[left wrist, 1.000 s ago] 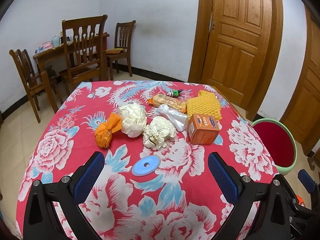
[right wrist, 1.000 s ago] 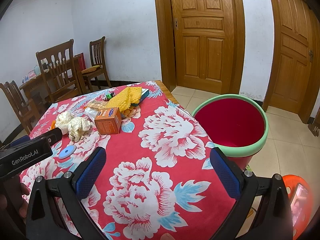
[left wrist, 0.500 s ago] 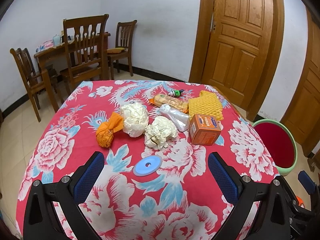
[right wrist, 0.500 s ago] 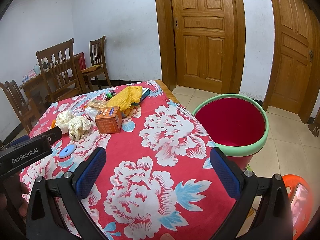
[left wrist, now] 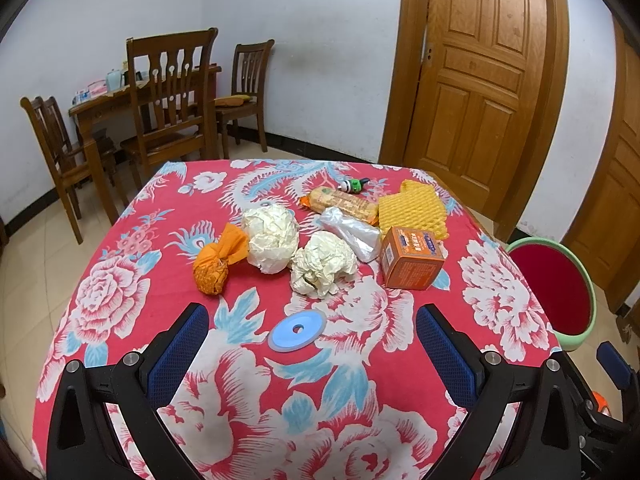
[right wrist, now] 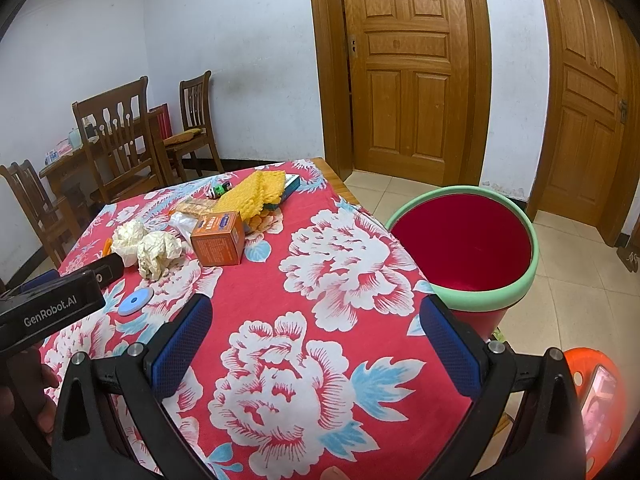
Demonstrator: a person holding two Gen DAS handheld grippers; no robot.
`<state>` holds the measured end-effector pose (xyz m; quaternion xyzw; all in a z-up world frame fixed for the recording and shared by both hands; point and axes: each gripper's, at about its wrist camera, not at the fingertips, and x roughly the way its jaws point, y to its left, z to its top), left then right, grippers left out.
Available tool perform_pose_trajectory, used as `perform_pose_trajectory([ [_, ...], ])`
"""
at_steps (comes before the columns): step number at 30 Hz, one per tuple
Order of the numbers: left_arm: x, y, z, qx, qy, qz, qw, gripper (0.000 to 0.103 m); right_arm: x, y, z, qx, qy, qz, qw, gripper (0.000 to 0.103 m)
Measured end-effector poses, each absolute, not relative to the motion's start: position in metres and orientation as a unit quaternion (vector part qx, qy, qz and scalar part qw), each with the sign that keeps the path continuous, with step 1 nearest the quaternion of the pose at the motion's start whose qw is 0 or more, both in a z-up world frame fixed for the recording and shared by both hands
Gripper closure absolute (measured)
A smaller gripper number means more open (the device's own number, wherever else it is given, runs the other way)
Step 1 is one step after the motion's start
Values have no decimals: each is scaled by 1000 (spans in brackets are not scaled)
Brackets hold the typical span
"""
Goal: Collect trash
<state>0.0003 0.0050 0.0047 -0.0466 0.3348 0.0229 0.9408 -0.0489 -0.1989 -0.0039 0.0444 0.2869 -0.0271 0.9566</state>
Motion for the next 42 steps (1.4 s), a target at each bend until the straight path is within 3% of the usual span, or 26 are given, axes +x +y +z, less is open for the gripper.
perform_pose_trajectory([
  [42,31,30,0,-42,350,51,934,0,-18,-175,2,21,299,-2,954,1],
])
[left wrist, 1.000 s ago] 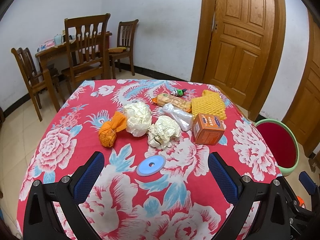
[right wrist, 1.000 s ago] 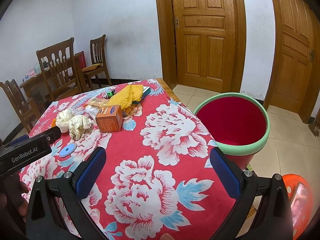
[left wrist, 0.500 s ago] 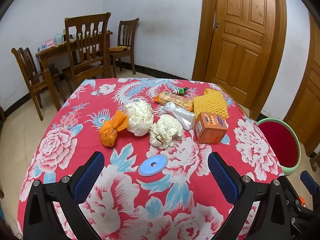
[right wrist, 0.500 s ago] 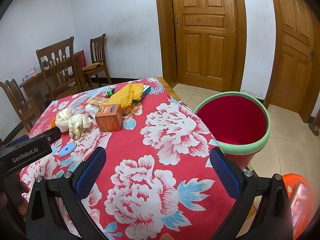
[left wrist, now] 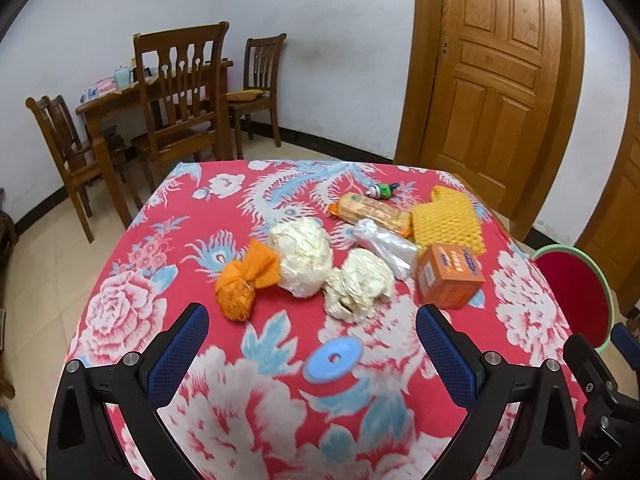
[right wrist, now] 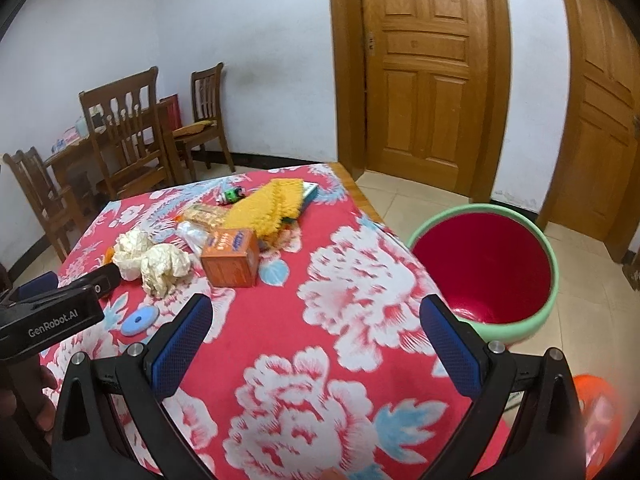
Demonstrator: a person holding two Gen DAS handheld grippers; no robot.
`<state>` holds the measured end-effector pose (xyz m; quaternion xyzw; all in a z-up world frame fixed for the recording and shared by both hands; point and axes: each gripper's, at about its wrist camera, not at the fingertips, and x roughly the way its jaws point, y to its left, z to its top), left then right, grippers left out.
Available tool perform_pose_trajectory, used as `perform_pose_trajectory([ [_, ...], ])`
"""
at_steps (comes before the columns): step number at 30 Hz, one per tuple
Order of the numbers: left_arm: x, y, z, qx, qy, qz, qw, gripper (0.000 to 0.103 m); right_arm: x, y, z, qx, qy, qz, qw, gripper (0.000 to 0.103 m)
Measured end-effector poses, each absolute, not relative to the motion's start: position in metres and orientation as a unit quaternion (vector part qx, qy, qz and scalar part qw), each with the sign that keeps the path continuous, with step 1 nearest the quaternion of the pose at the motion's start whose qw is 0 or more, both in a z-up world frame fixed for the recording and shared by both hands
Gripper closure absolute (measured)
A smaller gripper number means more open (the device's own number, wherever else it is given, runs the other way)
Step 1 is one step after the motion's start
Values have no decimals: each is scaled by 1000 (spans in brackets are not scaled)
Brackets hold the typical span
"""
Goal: Collect trash
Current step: 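Grasp the orange mesh bag with the left tool while the right tool grasps the orange box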
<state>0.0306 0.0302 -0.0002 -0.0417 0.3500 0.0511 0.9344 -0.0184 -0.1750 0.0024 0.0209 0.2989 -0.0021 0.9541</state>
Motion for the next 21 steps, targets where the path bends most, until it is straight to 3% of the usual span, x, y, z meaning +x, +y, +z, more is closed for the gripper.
perform_pose_trajectory([
  [19,112,70,-20,-29,392,34,919,1,78,-120,-10,-6,373,9,928,1],
  [21,117,74,-26,-37,400,24,915,8,87,-116,-16,-4,384,8,923,1],
])
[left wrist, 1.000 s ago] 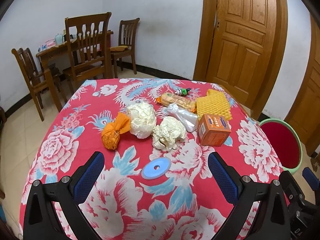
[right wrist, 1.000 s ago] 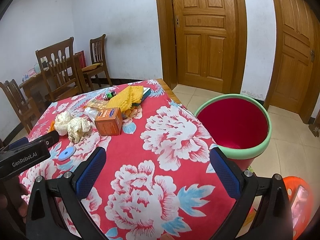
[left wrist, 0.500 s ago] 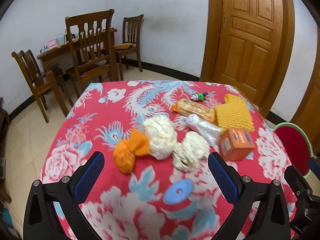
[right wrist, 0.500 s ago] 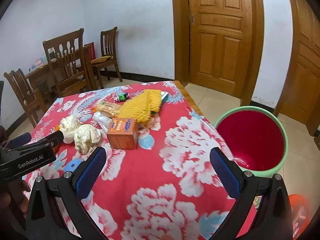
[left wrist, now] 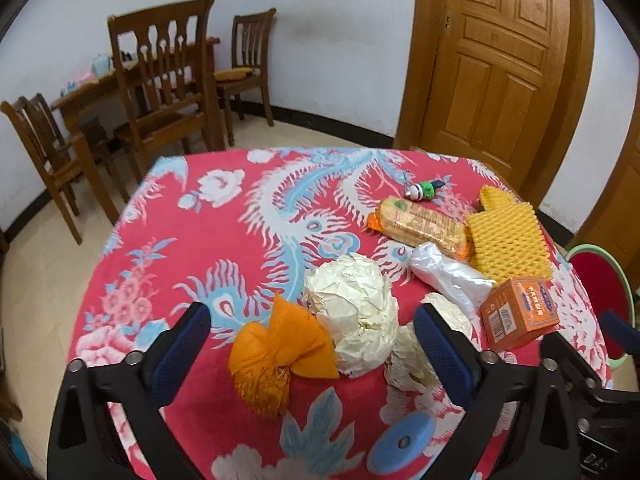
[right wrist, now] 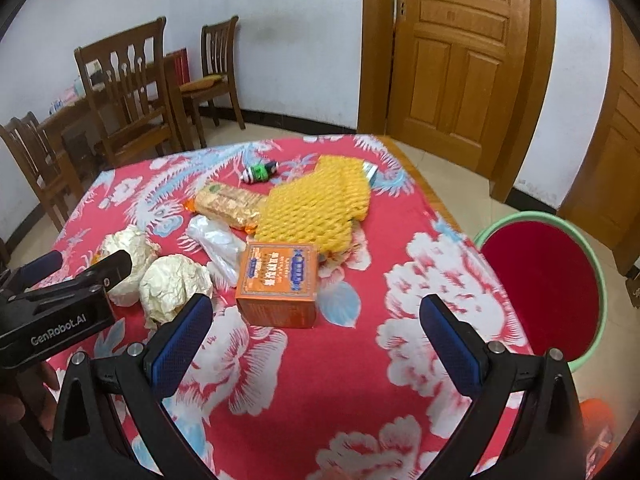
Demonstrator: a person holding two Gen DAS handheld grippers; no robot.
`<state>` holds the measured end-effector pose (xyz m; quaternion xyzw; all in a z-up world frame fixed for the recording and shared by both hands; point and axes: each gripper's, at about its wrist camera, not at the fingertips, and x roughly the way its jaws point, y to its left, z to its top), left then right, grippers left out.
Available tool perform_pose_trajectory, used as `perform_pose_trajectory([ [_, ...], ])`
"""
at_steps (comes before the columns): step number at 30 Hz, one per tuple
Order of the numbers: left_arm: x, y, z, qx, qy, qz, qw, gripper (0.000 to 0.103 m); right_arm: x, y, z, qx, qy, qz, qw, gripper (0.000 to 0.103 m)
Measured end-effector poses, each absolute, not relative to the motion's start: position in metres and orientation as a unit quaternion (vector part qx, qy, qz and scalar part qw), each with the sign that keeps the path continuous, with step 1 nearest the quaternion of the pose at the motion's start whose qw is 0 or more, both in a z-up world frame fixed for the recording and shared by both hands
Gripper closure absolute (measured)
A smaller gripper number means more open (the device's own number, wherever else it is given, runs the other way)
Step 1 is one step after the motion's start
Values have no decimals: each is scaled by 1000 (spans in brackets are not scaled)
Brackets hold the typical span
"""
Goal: Collect trash
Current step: 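Grasp the orange mesh bag with the left tool while the right tool grasps the orange box, then carry the orange box over the red bin and open the right tool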
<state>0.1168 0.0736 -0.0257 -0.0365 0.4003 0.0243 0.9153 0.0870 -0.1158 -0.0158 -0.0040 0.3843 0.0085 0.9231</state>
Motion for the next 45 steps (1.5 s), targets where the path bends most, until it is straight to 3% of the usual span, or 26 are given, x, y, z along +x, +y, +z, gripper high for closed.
perform_pose_trajectory([
  [6,127,78,-38,-66,416,-9,907,31,101,-107,-30,-2,402,4,916,2],
  [11,126,80,-40,-86,412,-39,906,48,110,-101,-38,6,415,15,910,23],
  [15,127,83,-45,-104,417,-56,901,60,112,-98,-43,14,425,34,904,50],
  [18,126,81,-44,-103,411,-57,904,66,110,-100,-44,23,424,39,905,50],
  [31,102,88,-8,-120,377,-27,918,70,86,-114,-21,46,386,66,919,51],
  [45,81,22,33,-98,344,-82,930,70,52,-172,18,84,334,46,938,51],
])
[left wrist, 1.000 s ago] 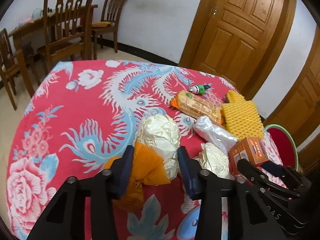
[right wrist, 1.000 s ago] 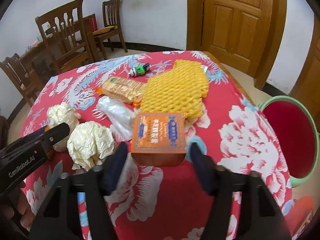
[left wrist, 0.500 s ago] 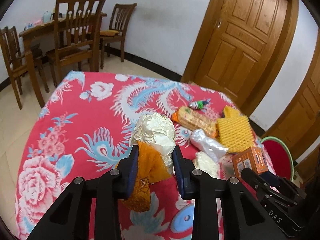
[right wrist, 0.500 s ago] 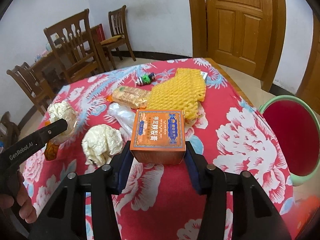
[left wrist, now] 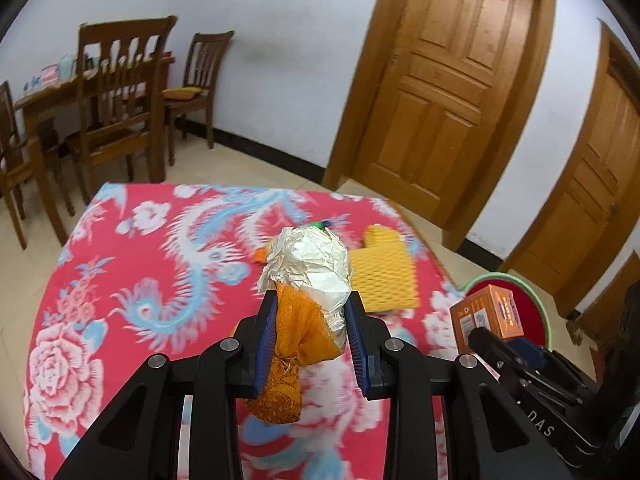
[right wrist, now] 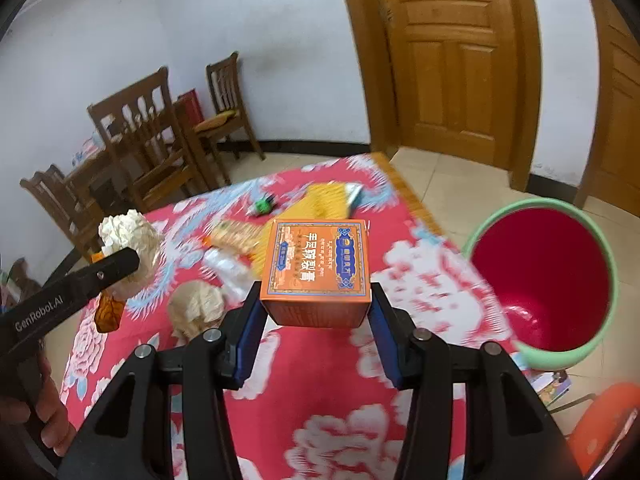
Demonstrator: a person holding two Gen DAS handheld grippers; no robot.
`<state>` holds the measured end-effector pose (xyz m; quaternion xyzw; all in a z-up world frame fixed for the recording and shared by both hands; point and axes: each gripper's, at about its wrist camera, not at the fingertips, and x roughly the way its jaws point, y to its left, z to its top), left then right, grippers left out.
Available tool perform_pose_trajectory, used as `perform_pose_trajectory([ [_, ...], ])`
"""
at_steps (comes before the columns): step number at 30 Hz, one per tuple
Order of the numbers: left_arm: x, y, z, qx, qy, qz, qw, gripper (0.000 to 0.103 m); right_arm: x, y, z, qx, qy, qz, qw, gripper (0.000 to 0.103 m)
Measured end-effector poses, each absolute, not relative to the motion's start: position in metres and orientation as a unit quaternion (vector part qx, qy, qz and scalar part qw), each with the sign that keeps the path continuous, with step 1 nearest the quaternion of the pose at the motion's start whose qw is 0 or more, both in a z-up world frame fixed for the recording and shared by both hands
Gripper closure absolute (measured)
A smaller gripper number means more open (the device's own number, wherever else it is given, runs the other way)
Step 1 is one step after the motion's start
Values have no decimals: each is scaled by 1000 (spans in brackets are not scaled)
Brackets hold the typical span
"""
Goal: Collect trash
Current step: 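Carry the orange box over the red bin and open the right tool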
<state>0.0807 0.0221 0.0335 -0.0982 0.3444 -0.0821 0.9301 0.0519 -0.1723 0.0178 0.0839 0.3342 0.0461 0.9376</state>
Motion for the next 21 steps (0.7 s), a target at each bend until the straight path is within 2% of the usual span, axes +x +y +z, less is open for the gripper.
perform_pose_trajectory([
  [10,89,-49,41,-73,343,-131,927,70,39,-234,28,106,306,-12,946,51],
  [21,99,-127,36,-44,348,-187,917,70,41,-309,1,158,321,-71,931,51],
])
